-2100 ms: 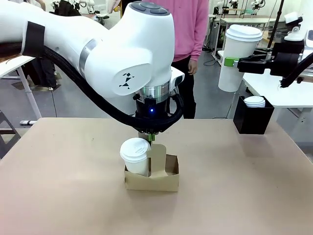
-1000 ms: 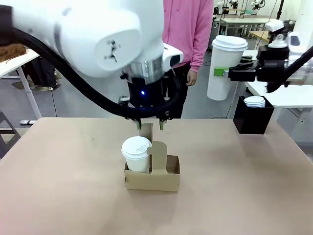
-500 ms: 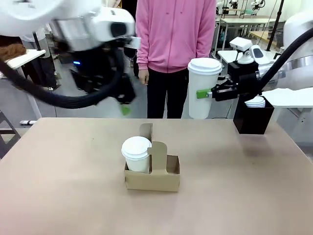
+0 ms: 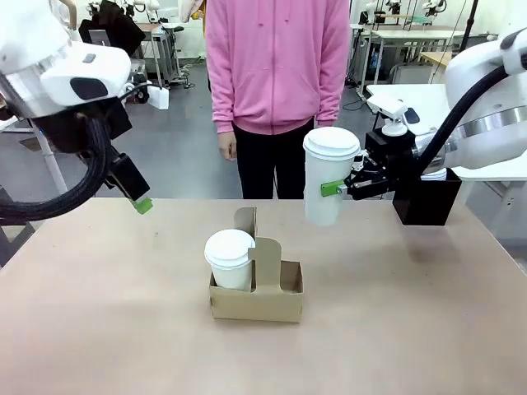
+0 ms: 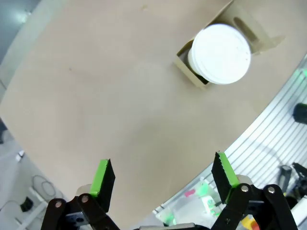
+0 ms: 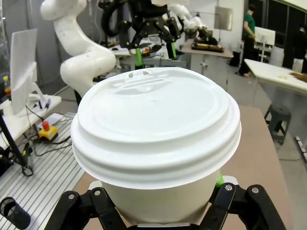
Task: Pour a drink into a cup and package it in a carrier.
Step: Insert the held 600 ml Paper Cup into the Cup Carrier.
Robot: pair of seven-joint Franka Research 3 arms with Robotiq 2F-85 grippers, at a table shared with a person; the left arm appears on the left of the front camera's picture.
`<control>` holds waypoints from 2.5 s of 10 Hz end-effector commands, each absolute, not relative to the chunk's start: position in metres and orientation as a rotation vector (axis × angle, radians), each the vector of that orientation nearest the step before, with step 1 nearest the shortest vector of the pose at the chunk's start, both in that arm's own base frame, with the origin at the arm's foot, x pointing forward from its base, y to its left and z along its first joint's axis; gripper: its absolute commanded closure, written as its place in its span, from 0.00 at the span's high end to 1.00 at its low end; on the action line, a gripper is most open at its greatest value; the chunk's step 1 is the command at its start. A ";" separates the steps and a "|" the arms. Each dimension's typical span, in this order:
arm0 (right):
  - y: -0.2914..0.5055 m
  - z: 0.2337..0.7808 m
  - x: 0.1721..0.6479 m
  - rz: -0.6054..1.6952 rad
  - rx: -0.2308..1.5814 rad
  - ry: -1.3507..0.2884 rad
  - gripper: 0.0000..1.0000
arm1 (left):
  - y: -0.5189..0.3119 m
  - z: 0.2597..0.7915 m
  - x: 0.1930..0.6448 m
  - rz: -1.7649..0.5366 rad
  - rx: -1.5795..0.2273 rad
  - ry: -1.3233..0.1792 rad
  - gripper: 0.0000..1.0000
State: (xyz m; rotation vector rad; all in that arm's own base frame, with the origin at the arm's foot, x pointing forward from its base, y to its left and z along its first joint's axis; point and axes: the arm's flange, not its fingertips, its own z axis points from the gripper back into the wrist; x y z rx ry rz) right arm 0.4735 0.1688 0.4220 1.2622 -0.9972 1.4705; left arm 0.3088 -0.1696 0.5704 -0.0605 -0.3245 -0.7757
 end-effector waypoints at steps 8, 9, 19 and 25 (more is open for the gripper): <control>0.222 0.383 0.483 1.496 1.570 -0.855 0.80 | -0.084 0.515 0.313 -0.925 -0.129 -0.551 1.00; 0.231 0.374 0.482 1.502 1.600 -0.827 0.80 | -0.073 0.505 0.312 -0.956 -0.127 -0.578 1.00; 0.265 0.305 0.474 1.558 1.697 -0.749 0.80 | 0.004 0.416 0.316 -1.059 -0.304 -0.607 1.00; 0.273 0.274 0.470 1.656 1.682 -0.747 0.80 | 0.026 0.452 0.372 -1.028 -0.312 -0.587 1.00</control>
